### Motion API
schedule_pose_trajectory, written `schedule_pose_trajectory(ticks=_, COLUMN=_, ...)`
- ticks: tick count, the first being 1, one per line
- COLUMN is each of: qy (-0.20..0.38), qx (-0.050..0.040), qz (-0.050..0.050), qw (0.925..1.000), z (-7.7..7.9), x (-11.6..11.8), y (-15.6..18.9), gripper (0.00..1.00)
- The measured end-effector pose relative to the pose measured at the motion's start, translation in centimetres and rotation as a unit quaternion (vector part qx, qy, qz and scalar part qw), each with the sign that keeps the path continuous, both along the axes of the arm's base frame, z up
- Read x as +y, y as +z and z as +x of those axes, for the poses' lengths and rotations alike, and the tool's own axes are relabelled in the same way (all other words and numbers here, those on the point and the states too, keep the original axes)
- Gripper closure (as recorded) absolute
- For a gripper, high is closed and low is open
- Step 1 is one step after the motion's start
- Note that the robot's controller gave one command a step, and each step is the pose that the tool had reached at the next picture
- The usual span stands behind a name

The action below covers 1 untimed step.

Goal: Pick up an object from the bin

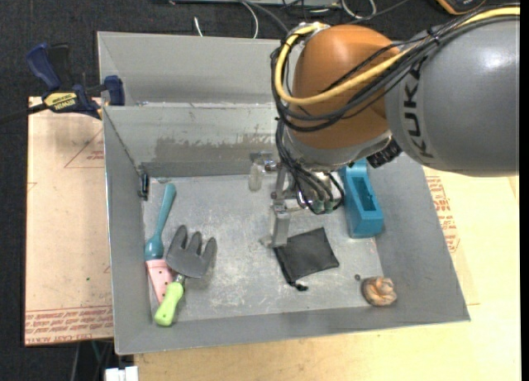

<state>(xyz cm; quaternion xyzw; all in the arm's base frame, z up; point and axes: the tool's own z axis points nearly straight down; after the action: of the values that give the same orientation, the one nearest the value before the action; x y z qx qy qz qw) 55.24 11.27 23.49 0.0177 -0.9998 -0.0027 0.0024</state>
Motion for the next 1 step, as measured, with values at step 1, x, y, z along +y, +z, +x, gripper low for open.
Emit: schedule_pose_trajectory(ticks=1, qy=-0.007, qx=-0.0045, qz=0.0, qw=1.0, z=0.02, x=-4.38, y=-2.71, gripper=0.0)
